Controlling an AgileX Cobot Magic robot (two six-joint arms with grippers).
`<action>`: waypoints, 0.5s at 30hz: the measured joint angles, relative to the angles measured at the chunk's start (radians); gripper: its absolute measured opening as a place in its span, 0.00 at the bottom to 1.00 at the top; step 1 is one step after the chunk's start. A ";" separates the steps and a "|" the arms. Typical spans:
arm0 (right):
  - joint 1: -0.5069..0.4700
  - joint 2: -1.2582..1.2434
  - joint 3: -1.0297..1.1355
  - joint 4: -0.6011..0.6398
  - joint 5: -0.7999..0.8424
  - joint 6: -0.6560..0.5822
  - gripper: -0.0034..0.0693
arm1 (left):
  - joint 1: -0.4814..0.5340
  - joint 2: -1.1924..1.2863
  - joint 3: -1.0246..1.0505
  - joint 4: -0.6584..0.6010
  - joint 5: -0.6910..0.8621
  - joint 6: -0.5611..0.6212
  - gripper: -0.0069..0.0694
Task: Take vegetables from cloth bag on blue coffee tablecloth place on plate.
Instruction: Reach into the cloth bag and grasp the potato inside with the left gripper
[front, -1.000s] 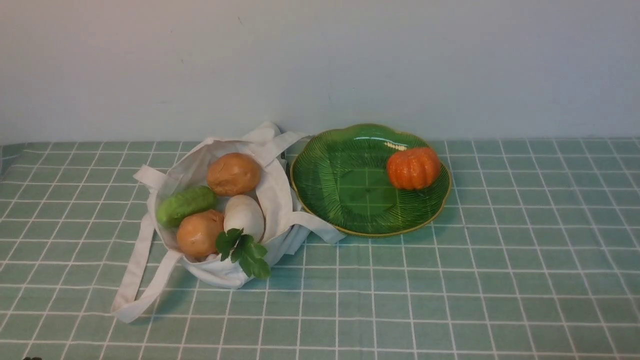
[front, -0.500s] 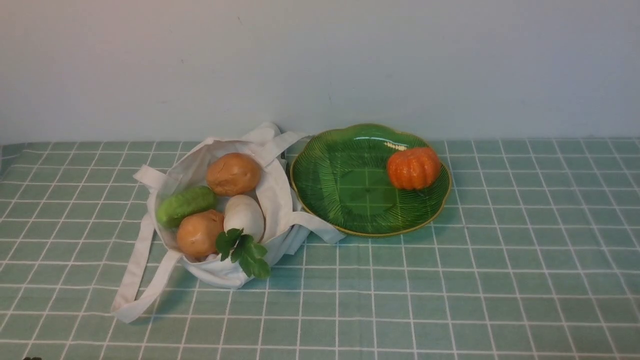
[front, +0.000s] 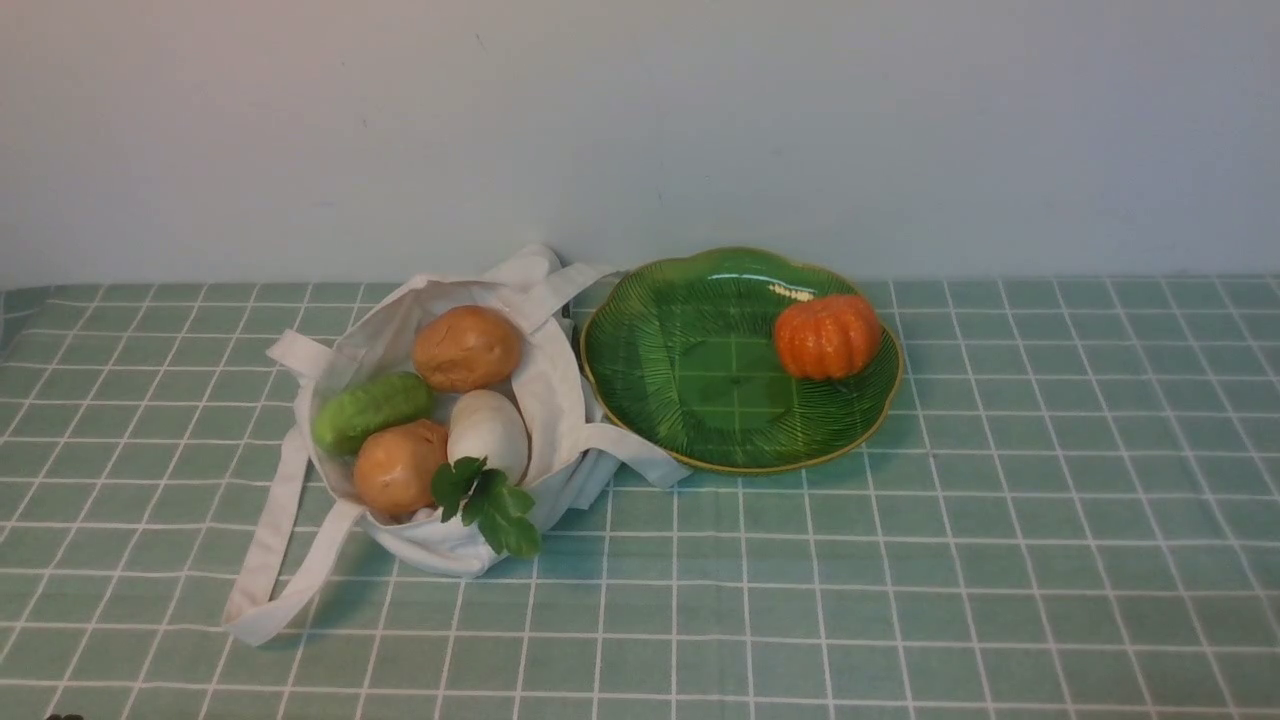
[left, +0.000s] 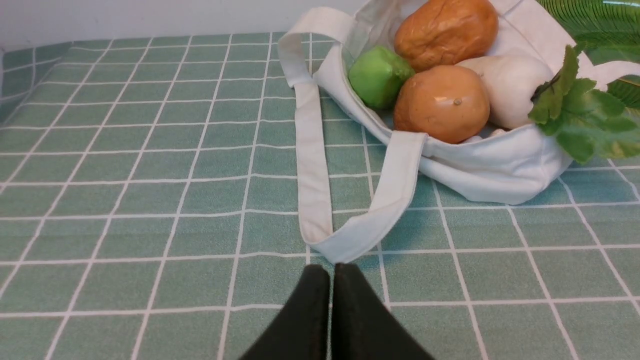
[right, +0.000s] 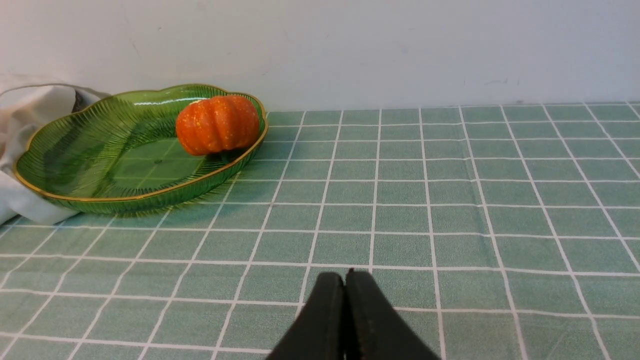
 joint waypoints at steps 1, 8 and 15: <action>0.000 0.000 0.000 0.000 0.000 0.000 0.03 | 0.000 0.000 0.000 0.000 0.000 0.000 0.08; 0.000 0.000 0.000 0.000 0.000 0.000 0.03 | 0.000 0.000 0.000 -0.005 0.000 -0.003 0.08; 0.000 0.000 0.000 0.000 0.000 0.000 0.03 | 0.000 0.000 0.001 -0.505 0.000 -0.253 0.08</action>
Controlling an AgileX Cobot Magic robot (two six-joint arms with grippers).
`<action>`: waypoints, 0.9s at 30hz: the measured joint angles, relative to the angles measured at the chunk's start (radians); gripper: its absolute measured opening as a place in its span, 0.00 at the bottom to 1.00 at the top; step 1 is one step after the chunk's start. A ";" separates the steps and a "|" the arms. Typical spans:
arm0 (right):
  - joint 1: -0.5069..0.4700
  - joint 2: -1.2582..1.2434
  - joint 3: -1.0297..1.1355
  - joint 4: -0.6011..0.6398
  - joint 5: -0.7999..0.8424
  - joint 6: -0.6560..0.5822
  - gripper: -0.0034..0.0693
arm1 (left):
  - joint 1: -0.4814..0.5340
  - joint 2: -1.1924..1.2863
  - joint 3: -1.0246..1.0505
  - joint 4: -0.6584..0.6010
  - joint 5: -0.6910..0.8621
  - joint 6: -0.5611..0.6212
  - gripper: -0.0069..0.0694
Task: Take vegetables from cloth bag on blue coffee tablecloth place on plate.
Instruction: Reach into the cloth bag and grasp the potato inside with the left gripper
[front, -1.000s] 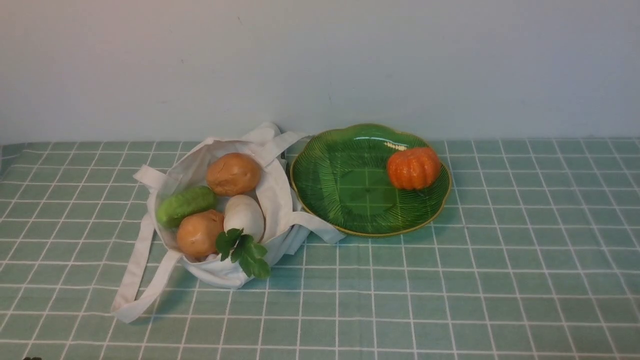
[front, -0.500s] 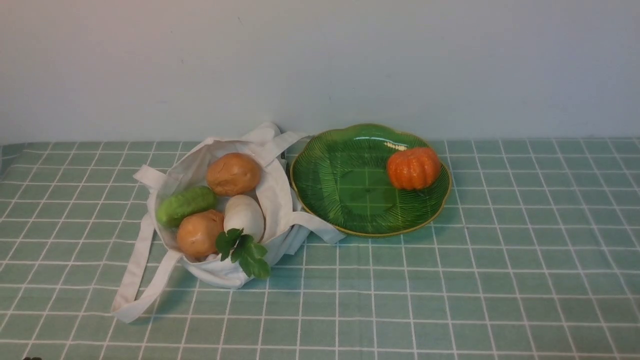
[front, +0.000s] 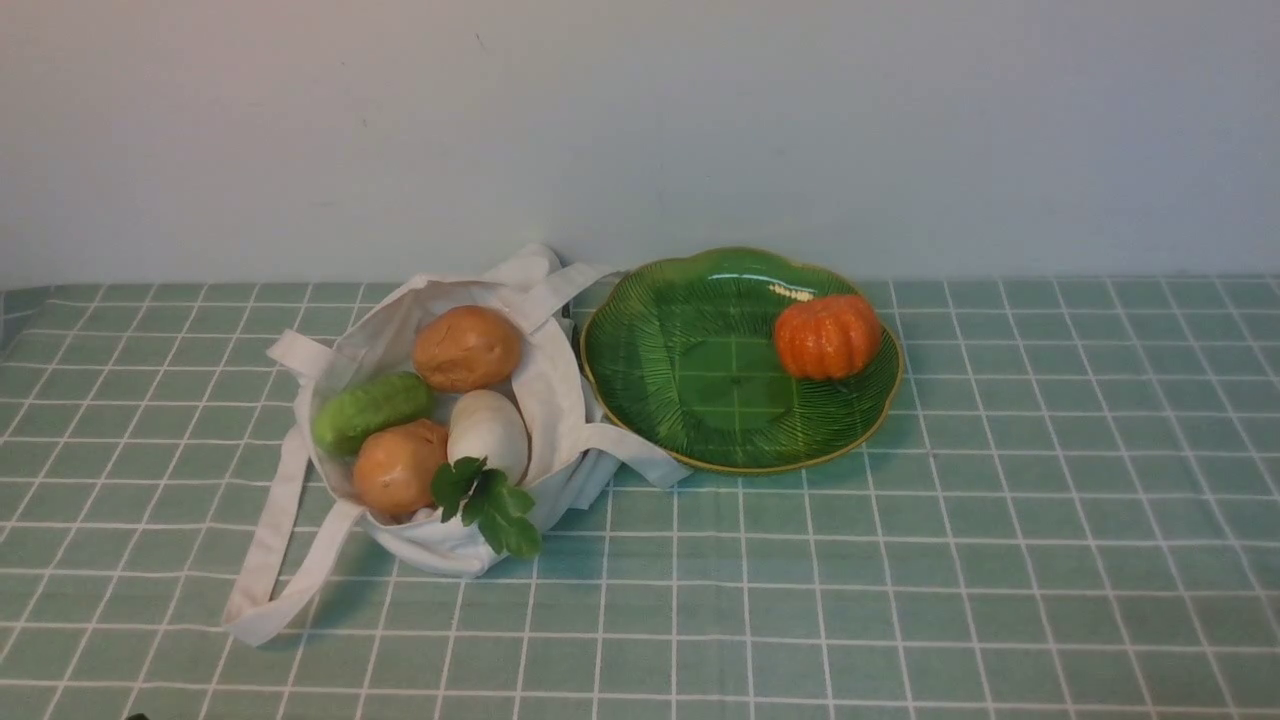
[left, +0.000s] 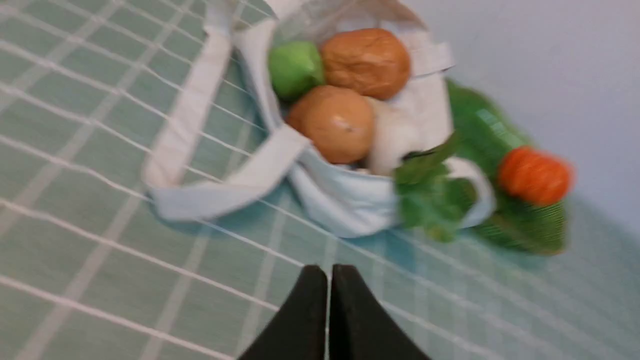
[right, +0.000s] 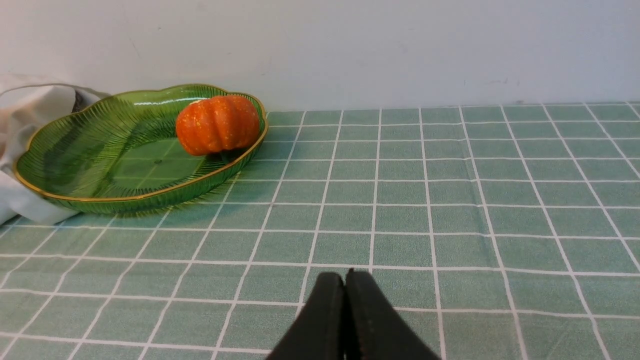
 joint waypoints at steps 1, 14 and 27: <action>0.000 0.000 0.000 0.000 0.000 0.000 0.03 | 0.000 0.000 0.000 -0.092 0.000 -0.021 0.08; 0.000 0.000 0.000 0.000 0.000 0.000 0.03 | 0.000 0.000 -0.024 -0.595 -0.029 0.030 0.08; 0.000 0.000 0.000 0.000 0.000 0.000 0.03 | 0.000 0.585 -0.566 -0.115 0.492 0.208 0.08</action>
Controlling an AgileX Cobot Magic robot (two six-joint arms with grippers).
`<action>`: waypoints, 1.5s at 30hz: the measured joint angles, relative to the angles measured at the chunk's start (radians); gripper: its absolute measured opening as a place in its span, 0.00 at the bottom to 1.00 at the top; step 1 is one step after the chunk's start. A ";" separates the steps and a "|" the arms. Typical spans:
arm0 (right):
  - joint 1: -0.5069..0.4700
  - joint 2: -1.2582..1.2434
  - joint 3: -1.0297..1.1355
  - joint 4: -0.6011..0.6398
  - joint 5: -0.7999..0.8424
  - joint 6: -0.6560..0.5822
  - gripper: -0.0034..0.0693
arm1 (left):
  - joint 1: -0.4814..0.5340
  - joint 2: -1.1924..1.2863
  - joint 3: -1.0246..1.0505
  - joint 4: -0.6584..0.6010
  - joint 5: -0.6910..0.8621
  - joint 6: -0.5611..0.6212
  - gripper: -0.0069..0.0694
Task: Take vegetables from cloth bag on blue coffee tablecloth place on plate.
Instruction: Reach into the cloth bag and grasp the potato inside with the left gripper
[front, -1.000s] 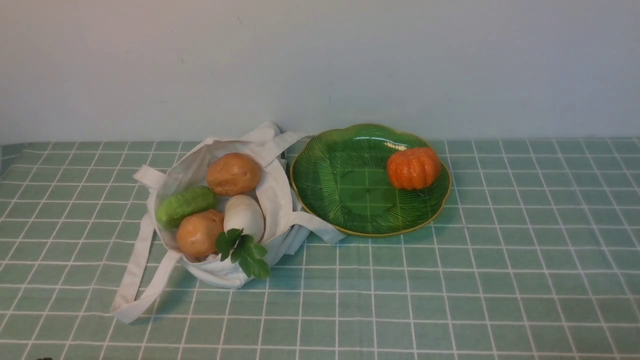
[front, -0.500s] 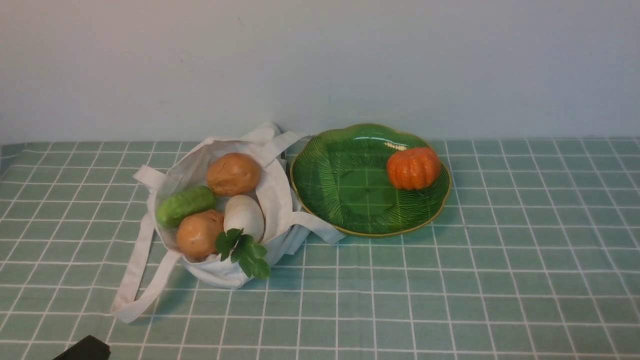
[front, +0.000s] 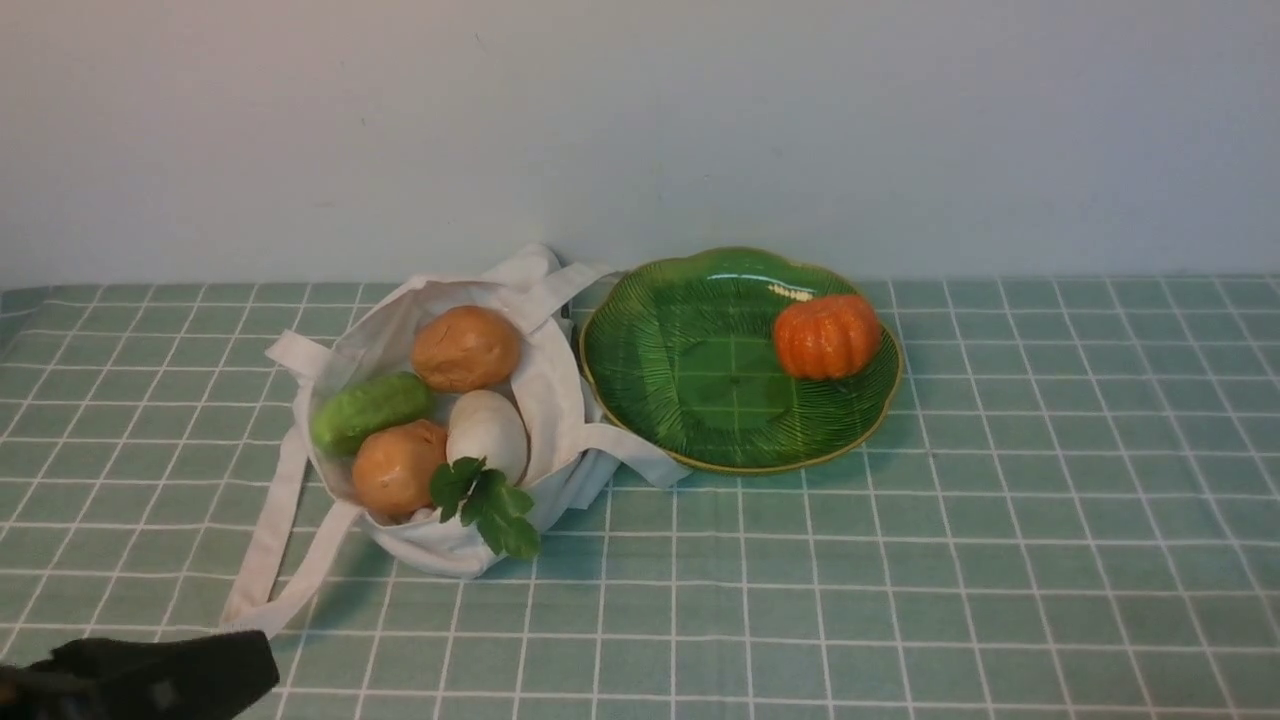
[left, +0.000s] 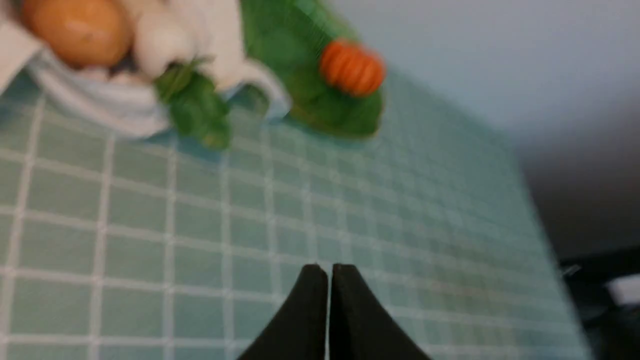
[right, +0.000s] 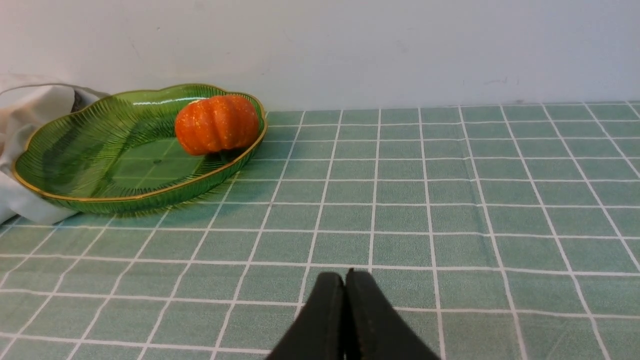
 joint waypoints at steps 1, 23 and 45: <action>0.000 0.000 0.000 0.000 0.000 0.000 0.03 | 0.000 0.076 -0.056 0.075 0.054 -0.001 0.08; 0.000 0.000 0.000 0.000 0.000 0.000 0.03 | -0.043 0.951 -0.674 0.402 0.119 0.049 0.80; 0.000 0.000 0.000 0.000 0.000 0.000 0.03 | -0.044 1.293 -0.787 0.256 0.062 0.308 0.88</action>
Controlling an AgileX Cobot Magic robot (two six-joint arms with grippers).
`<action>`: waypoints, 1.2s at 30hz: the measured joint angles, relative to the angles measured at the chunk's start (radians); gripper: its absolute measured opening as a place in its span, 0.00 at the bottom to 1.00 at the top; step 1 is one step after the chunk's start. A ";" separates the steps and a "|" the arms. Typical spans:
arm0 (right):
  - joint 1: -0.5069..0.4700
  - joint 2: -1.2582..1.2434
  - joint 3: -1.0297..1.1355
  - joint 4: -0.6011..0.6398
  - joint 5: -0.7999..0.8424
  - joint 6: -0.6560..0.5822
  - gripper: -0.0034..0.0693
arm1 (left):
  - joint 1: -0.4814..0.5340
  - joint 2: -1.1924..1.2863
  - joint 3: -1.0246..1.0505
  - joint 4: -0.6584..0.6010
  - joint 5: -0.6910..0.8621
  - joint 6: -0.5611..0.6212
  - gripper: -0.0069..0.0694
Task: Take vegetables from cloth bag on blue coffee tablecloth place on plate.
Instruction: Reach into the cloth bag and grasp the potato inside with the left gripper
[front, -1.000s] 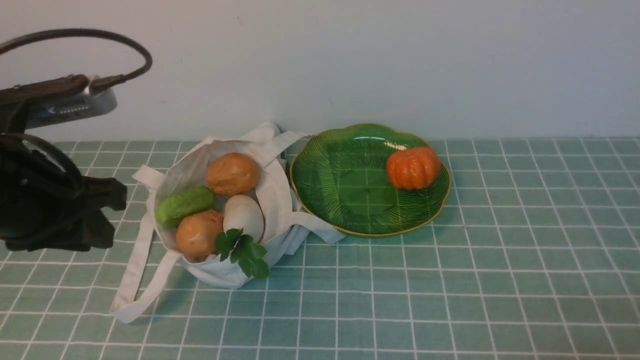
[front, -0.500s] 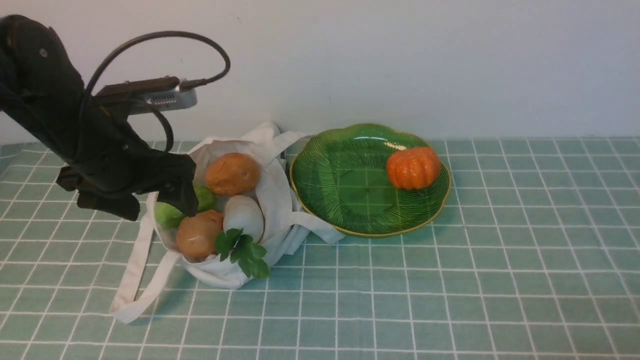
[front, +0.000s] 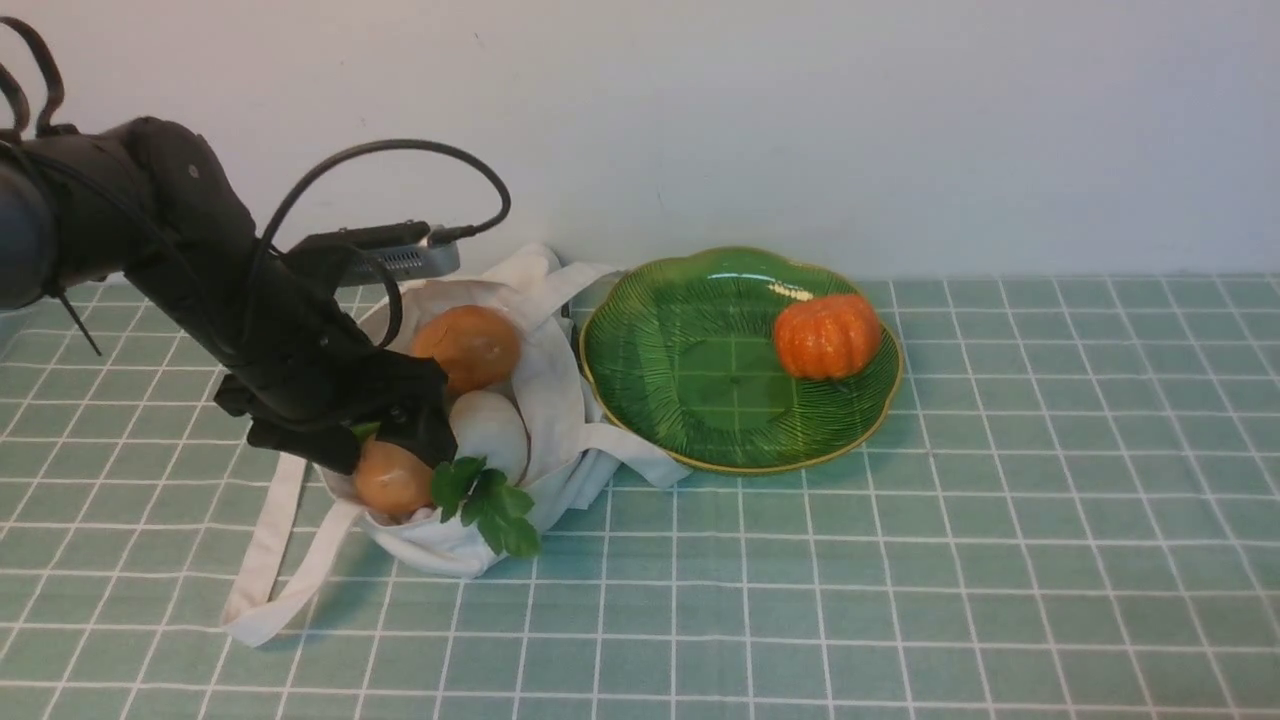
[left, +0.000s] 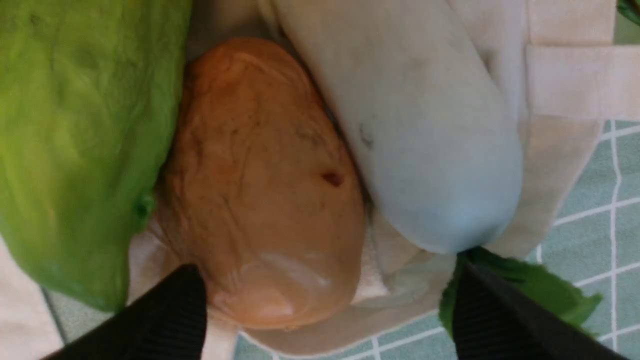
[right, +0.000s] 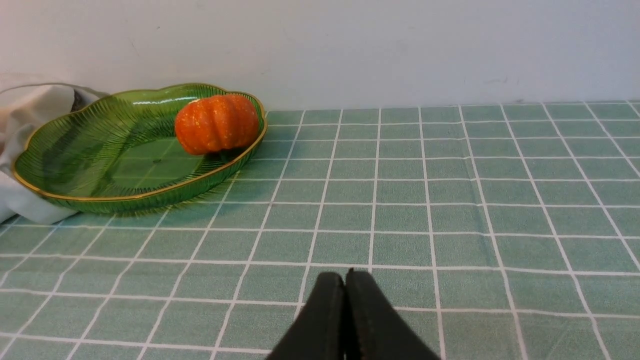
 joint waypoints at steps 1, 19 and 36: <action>0.000 0.000 0.000 0.000 0.000 0.000 0.03 | 0.000 0.006 0.000 0.001 -0.005 0.000 0.87; 0.000 0.000 0.000 0.000 0.000 0.000 0.03 | 0.000 0.037 0.000 0.093 -0.063 -0.083 0.85; 0.000 0.000 0.000 0.000 0.000 0.000 0.03 | 0.000 0.060 0.000 0.071 -0.083 -0.105 0.68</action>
